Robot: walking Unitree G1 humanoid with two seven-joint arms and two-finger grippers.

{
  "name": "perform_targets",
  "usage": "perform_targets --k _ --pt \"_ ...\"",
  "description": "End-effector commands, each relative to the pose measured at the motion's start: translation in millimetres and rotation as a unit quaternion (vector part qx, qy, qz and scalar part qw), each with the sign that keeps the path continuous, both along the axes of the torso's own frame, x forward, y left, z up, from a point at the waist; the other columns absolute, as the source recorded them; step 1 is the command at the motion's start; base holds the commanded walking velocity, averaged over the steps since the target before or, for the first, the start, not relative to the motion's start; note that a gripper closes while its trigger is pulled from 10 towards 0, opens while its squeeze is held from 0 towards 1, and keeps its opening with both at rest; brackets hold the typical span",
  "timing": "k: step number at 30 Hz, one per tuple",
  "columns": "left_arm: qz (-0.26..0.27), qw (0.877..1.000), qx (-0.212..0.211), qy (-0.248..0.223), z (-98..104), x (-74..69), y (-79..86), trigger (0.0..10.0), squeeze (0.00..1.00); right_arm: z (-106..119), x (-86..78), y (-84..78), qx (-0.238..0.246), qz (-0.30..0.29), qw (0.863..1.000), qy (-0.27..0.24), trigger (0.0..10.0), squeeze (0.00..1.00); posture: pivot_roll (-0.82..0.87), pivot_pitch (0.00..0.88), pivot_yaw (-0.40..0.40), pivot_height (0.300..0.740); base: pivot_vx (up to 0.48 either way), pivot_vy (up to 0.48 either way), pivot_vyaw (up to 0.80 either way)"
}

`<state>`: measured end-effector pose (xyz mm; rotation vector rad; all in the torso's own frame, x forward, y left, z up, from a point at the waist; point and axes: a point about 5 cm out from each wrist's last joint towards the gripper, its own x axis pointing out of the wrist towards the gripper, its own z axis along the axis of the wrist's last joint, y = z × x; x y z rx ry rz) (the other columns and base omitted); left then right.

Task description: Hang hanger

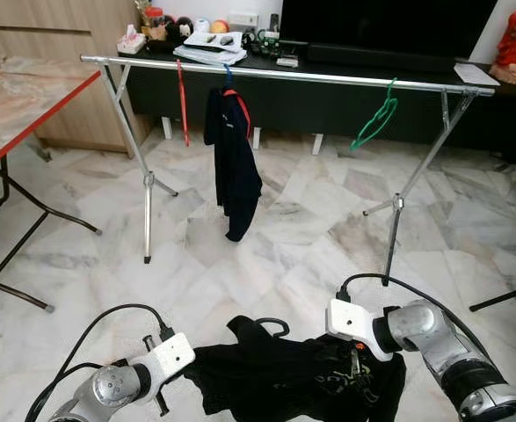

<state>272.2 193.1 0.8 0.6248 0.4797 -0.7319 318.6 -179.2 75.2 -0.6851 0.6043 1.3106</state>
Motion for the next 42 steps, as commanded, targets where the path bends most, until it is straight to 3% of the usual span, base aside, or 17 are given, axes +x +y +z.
perform_targets --k 1,14,26,27,28,40,41,42 --pt "-0.004 1.0 -0.001 0.008 -2 -4.6 4.0 10.0 1.0 7 2.4 1.7 -0.001 0.018 1.0 -0.013 10.0 0.0 0.04 0.103 -0.068 0.74 0.0 0.0 0.0" --pt "-0.022 0.999 -0.016 0.042 -11 -14.0 -2.1 10.0 1.0 21 8.4 7.8 0.003 0.043 0.998 -0.039 10.0 0.0 0.03 0.082 -0.07 0.74 0.0 0.0 0.0" --pt "-0.005 0.998 -0.014 0.059 -20 -21.1 -4.1 10.0 1.0 31 10.0 9.1 0.004 0.063 0.997 -0.052 10.0 0.0 0.02 0.058 -0.071 0.74 0.0 0.0 0.0" --pt "-0.001 0.998 -0.018 0.064 -22 -22.2 -4.7 10.0 0.6 33 10.3 9.3 0.004 0.064 0.996 -0.054 10.0 0.0 0.02 0.054 -0.072 0.74 0.0 0.0 0.0" --pt "0.002 0.998 -0.021 0.067 -22 -22.9 -5.3 10.0 0.0 34 10.6 9.4 0.005 0.066 0.996 -0.055 10.0 0.0 0.02 0.052 -0.072 0.74 0.0 0.0 0.0" --pt "0.014 0.997 -0.024 0.076 -27 -25.2 -7.3 10.0 0.0 40 11.8 10.6 0.012 0.07 0.995 -0.066 10.0 0.0 0.01 0.051 -0.074 0.74 0.0 0.0 0.0" --pt "0.018 0.997 -0.025 0.078 -27 -25.6 -7.6 2.2 0.0 42 12.2 11.2 0.014 0.07 0.995 -0.068 10.0 0.0 0.01 0.051 -0.074 0.74 0.0 0.0 0.0" --pt "0.018 0.997 -0.025 0.078 -27 -25.6 -7.6 2.2 0.0 42 12.2 11.2 0.014 0.07 0.995 -0.068 10.0 0.0 0.01 0.051 -0.074 0.74 0.0 0.0 0.0"
